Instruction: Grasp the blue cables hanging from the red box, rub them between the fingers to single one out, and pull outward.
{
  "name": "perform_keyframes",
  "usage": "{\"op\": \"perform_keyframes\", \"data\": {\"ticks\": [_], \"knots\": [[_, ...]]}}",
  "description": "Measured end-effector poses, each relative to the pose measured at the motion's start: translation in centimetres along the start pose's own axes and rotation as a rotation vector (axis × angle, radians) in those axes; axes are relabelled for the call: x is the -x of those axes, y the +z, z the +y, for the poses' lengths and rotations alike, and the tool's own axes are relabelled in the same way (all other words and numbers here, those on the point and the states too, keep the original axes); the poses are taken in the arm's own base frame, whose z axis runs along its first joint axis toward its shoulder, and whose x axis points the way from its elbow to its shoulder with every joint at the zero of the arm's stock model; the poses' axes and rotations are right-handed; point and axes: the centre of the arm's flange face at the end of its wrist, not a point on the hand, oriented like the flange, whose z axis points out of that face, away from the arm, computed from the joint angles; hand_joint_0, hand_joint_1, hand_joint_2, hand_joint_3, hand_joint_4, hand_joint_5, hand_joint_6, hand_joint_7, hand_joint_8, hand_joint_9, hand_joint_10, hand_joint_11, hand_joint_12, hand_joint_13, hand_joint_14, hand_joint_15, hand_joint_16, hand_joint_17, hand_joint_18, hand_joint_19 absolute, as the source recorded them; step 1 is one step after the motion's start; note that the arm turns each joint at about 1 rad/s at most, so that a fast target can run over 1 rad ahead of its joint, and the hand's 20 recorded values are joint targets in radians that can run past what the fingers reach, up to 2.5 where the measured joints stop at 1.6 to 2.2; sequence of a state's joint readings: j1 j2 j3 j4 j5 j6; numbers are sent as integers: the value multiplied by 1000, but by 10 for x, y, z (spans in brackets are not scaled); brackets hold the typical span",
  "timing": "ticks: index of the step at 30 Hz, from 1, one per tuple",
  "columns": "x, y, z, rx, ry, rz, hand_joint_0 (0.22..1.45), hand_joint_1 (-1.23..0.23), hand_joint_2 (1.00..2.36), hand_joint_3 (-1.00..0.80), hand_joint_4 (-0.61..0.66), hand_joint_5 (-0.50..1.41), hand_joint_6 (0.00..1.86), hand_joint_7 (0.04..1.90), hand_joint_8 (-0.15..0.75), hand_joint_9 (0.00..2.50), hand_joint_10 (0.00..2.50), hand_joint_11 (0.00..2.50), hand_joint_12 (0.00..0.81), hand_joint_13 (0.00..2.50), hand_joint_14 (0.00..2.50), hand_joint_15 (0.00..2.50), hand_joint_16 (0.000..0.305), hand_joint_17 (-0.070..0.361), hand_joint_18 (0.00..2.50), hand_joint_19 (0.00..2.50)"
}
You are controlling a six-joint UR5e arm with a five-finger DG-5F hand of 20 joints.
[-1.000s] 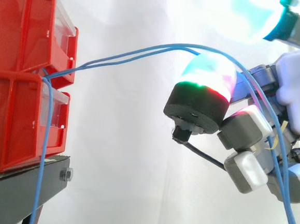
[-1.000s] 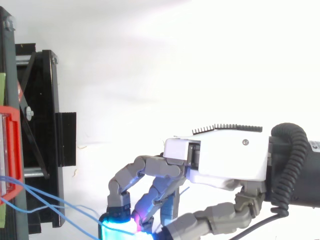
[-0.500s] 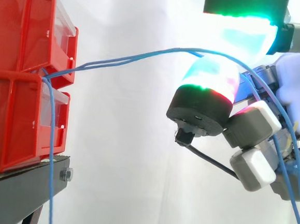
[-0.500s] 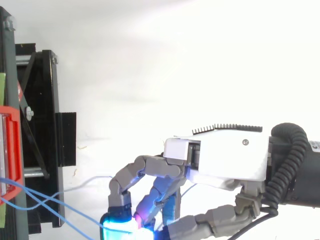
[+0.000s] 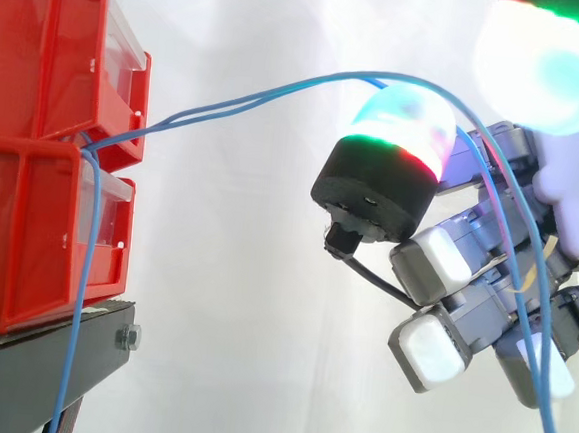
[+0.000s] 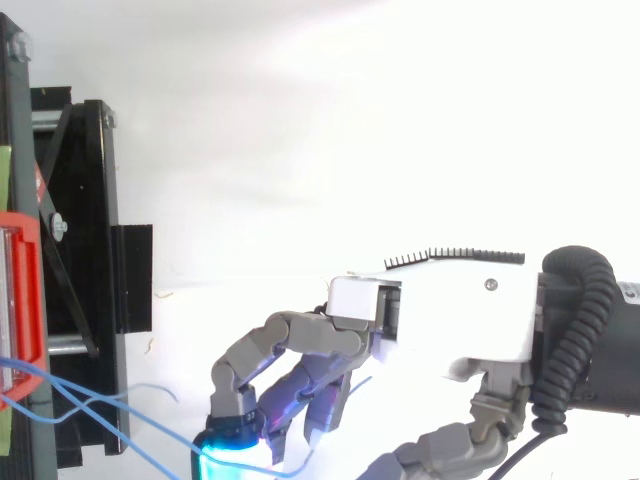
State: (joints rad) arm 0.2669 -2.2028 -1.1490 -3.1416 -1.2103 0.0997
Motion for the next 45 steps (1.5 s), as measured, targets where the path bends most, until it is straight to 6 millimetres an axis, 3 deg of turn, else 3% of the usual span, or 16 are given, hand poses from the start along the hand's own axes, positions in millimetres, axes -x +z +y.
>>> {"op": "perform_keyframes", "data": {"ticks": [2,4,10,14,17,20,22,23,26,28,31,35,43,45], "knots": [[0,0,0,0,0,0,496,-599,1000,-500,173,-159,845,1006,375,884,14,794,464,751,13,458,63,141,979,516],[0,0,0,0,0,0,564,-514,1000,-500,158,-151,833,1037,354,898,14,783,442,749,14,468,58,132,963,554],[0,0,0,0,0,0,616,-535,1006,-421,207,-151,832,1039,379,919,13,801,440,769,14,467,58,131,989,547],[0,0,0,0,0,0,641,-845,1000,-500,236,-159,851,1044,389,930,15,909,446,751,14,465,59,134,1001,507],[0,0,0,0,0,1,602,-951,1000,-500,232,-157,871,1064,399,934,14,969,447,737,14,461,60,135,998,489],[-1,0,0,0,0,1,498,-962,1000,-500,238,-151,885,1047,418,948,12,984,466,742,15,465,64,145,1027,471],[0,0,0,0,0,0,399,-896,1000,-500,246,-135,882,1002,451,973,10,951,507,770,14,469,73,163,1084,454],[0,0,0,0,0,0,357,-753,1000,-500,256,-124,868,993,475,981,10,885,531,791,11,462,78,176,1125,439],[1,-1,3,3,2,-1,433,-403,1000,-500,231,-101,790,1003,437,966,14,734,504,770,12,457,72,163,1063,507],[2,-5,11,10,1,-2,509,-371,1000,-500,211,-85,717,1116,409,953,16,704,478,778,15,454,65,147,1028,549],[5,-10,19,13,-4,-3,566,-476,1005,-435,214,-81,655,1229,404,950,14,730,458,768,16,465,61,138,1007,569],[7,-15,28,15,-7,-6,579,-649,1011,-342,222,-119,739,1142,410,961,17,812,459,778,14,466,61,137,1027,558],[9,-23,37,8,-12,-7,648,-885,1003,-453,256,-172,870,1013,403,935,15,945,448,794,15,476,59,133,1061,525],[9,-25,40,10,-13,-7,697,-898,1004,-435,176,-176,882,1050,406,937,15,961,445,796,16,468,59,132,1071,513]]}}
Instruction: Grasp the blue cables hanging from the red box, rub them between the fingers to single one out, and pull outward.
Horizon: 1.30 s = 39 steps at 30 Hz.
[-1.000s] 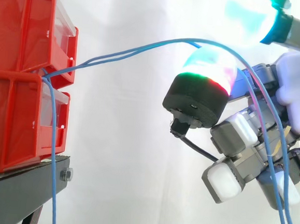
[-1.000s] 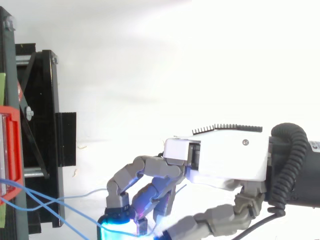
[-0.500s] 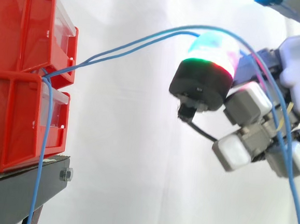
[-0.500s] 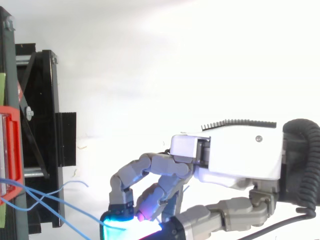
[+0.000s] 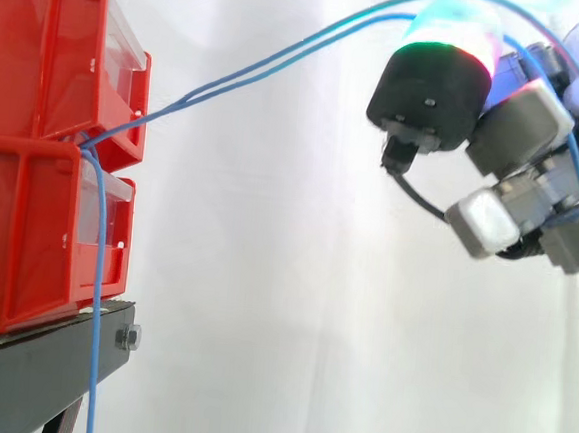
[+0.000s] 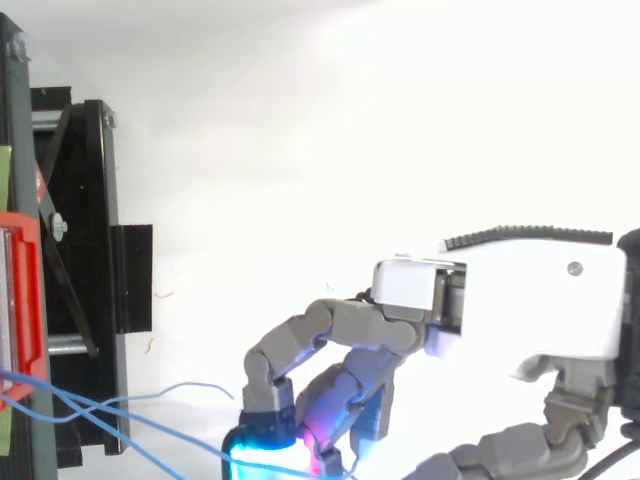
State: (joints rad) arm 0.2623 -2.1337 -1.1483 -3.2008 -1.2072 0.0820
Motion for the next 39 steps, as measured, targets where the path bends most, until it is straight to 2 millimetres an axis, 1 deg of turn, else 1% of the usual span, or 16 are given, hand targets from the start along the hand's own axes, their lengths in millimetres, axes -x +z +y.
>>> {"op": "perform_keyframes", "data": {"ticks": [4,6,9,10,11,13,15,16,17,19,20,23,28,33,35,39], "knots": [[0,-2,3,-1,-8,1,699,-869,1011,-334,125,-190,907,1156,403,940,15,949,444,801,16,464,59,132,1078,510],[0,-3,3,-6,-13,1,703,-856,1012,-322,145,-202,920,1088,406,922,14,953,446,801,16,462,59,133,1081,507],[0,-4,2,-13,-19,2,733,-871,1007,-399,225,-216,909,997,398,868,14,946,446,778,16,457,59,133,1065,492],[0,-4,2,-14,-20,2,747,-921,1000,-493,285,-228,904,963,395,808,13,944,449,775,16,456,59,133,1056,476],[0,-4,2,-15,-21,1,730,-956,1000,-500,308,-237,899,960,384,741,14,925,448,757,16,453,59,133,1048,460],[0,-4,2,-15,-22,1,706,-979,1000,-500,319,-241,896,956,385,731,11,930,446,748,14,452,59,133,1046,460],[0,-4,2,-16,-23,0,602,-968,1000,-500,329,-242,893,950,392,729,13,934,446,744,14,457,59,133,1040,467],[1,-4,2,-16,-24,0,582,-953,1000,-500,331,-241,893,943,396,732,13,938,450,745,14,460,60,134,1043,464],[1,-4,2,-16,-25,-1,514,-893,1000,-500,348,-237,892,935,419,758,11,955,468,756,14,460,63,141,1060,468],[2,-4,2,-16,-26,-2,483,-729,1000,-500,348,-227,887,940,443,821,12,950,492,790,13,468,66,148,1082,491],[2,-4,2,-16,-26,-2,507,-620,1000,-500,334,-219,883,948,441,868,12,933,482,791,13,474,65,146,1075,508],[2,-4,2,-16,-26,-2,574,-543,1000,-500,306,-212,883,959,427,909,15,928,465,787,15,468,62,138,1064,534],[2,-4,2,-16,-26,0,634,-618,1005,-434,297,-212,893,970,426,915,13,938,459,805,14,474,60,135,1079,536],[2,-4,2,-17,-27,0,689,-780,1012,-326,231,-212,911,955,431,918,14,960,457,819,14,462,60,135,1107,521],[2,-4,2,-17,-26,1,729,-854,1014,-325,222,-212,913,948,425,914,13,964,453,822,14,462,59,134,1115,513],[2,-4,2,-17,-26,1,798,-867,1005,-440,230,-215,925,990,411,914,13,972,449,816,16,468,59,132,1095,512]]}}
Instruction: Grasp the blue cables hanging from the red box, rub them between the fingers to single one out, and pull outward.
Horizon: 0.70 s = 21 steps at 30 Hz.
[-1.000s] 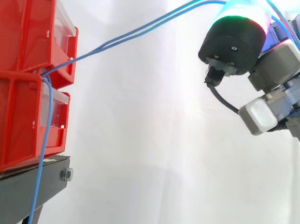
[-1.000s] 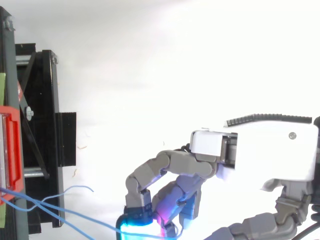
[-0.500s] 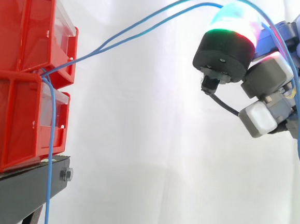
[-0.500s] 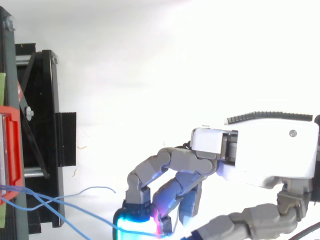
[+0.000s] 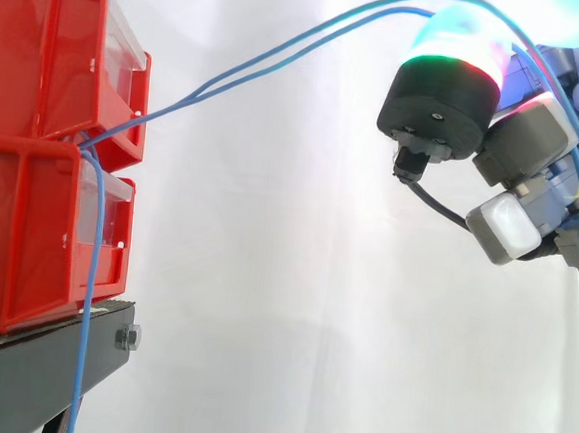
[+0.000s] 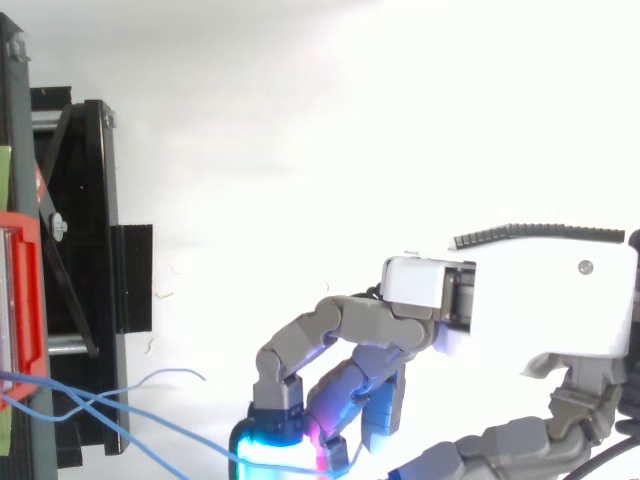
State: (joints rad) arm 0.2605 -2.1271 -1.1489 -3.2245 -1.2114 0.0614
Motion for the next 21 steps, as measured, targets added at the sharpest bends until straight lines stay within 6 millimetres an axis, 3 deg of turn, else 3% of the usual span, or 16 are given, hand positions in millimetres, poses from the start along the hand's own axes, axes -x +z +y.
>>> {"op": "perform_keyframes", "data": {"ticks": [4,7,10,12,15,19,21], "knots": [[0,0,0,0,0,0,795,-926,1000,-500,236,-219,923,966,385,842,13,961,438,774,14,446,59,132,1075,447],[0,0,0,0,0,0,628,-959,1000,-500,263,-227,916,974,382,803,13,963,443,750,15,464,59,132,1039,469],[0,0,0,0,0,0,501,-865,1000,-500,292,-214,910,951,431,861,12,975,475,772,14,474,63,142,1062,492],[1,0,0,0,0,0,493,-703,1000,-500,270,-185,891,994,445,920,13,968,480,788,14,480,65,147,1080,502],[0,0,0,1,0,0,585,-568,1000,-500,246,-166,877,1060,428,975,14,946,457,800,14,479,60,135,1060,538],[0,0,1,1,0,0,612,-604,1010,-356,242,-166,886,1110,432,999,14,955,458,808,17,482,60,136,1075,548],[0,0,1,1,1,0,624,-691,1013,-308,247,-172,896,1087,436,996,15,968,461,814,14,472,60,136,1085,539]]}}
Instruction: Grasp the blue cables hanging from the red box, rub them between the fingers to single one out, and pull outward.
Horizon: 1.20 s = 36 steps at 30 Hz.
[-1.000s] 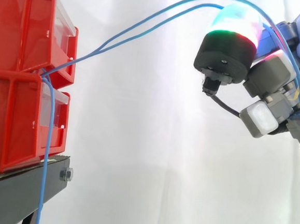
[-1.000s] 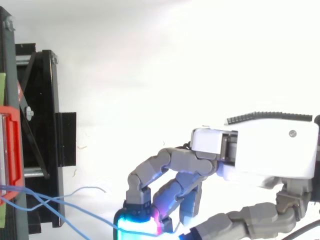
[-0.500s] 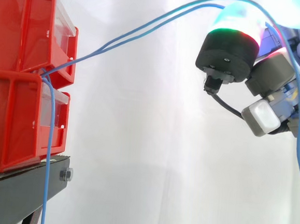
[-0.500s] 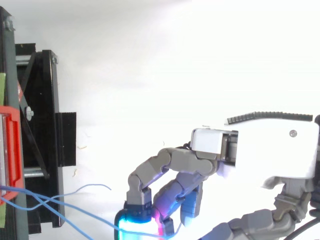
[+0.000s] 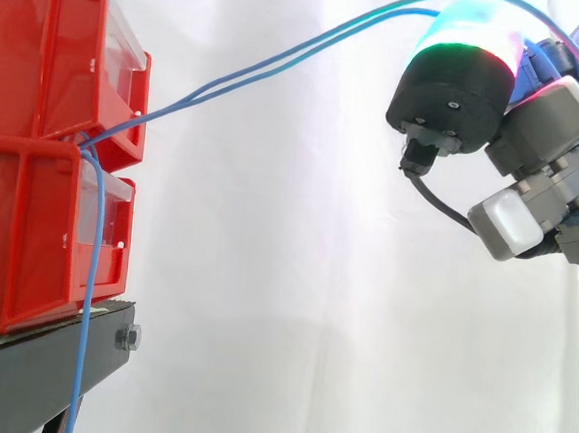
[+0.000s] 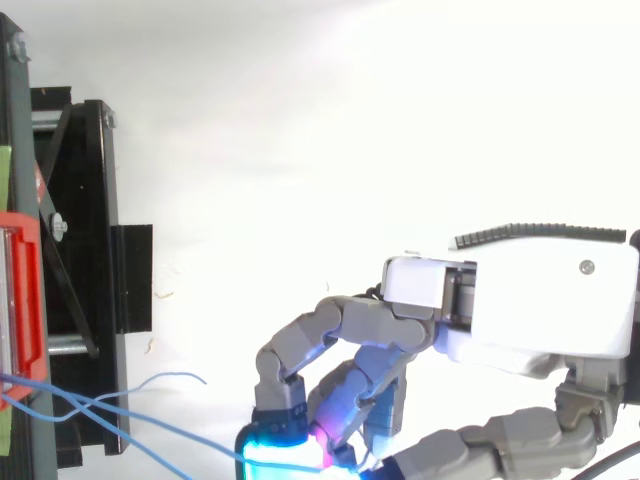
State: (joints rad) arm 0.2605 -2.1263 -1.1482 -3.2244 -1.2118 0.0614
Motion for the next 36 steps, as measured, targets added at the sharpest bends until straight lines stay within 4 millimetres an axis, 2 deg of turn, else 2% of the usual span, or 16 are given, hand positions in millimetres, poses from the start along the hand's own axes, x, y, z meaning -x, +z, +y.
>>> {"op": "perform_keyframes", "data": {"ticks": [4,6,7,12,15,16,18,19,20,22,25,28,29,31,33,36], "knots": [[0,0,1,2,1,0,677,-813,1012,-337,183,-176,904,1074,426,991,14,980,456,819,16,465,60,134,1099,525],[0,0,1,2,1,0,726,-885,1000,-494,191,-184,917,1024,414,971,13,987,452,819,14,462,59,133,1101,507],[0,0,1,2,1,0,728,-894,1000,-500,199,-185,918,1012,411,965,15,985,450,817,14,461,59,132,1102,506],[0,0,1,2,1,0,635,-924,1000,-500,234,-182,917,1021,403,955,14,1000,442,807,15,473,59,132,1101,497],[0,0,1,2,1,0,518,-933,1000,-500,254,-183,920,992,419,951,13,988,458,813,14,476,62,139,1121,485],[0,0,1,2,1,0,501,-919,1000,-500,257,-182,921,990,424,955,12,985,464,815,14,474,63,141,1127,478],[0,0,1,2,1,0,460,-742,1000,-500,263,-174,915,981,452,981,11,988,479,826,13,472,67,150,1149,479],[0,0,1,2,1,0,469,-685,1000,-500,257,-170,910,991,448,985,12,978,479,826,15,470,66,147,1142,491],[0,0,1,2,1,0,512,-558,1000,-500,242,-158,895,1046,442,1010,14,968,468,829,14,476,62,140,1111,523],[0,0,1,2,1,0,567,-501,1000,-500,232,-154,886,1094,432,1030,15,956,456,817,16,487,60,136,1081,549],[0,0,1,2,1,0,607,-542,1007,-410,231,-159,889,1102,430,1024,17,952,454,821,16,484,60,134,1075,565],[0,0,2,3,1,0,612,-647,1012,-317,248,-168,897,1085,430,1001,15,975,459,827,14,476,60,135,1086,556],[0,0,2,3,1,0,643,-751,1013,-309,227,-171,900,1062,428,997,14,974,458,828,14,475,60,134,1094,537],[0,0,2,3,1,0,697,-867,1011,-355,171,-171,901,1073,416,1007,13,999,452,843,16,470,59,132,1113,524],[0,0,2,3,1,0,764,-968,1001,-481,178,-166,906,1118,412,1019,14,1007,443,842,15,475,58,131,1120,498],[0,0,2,3,1,0,786,-991,1000,-500,188,-165,908,1119,408,1015,15,1017,442,841,15,466,58,131,1120,485]]}}
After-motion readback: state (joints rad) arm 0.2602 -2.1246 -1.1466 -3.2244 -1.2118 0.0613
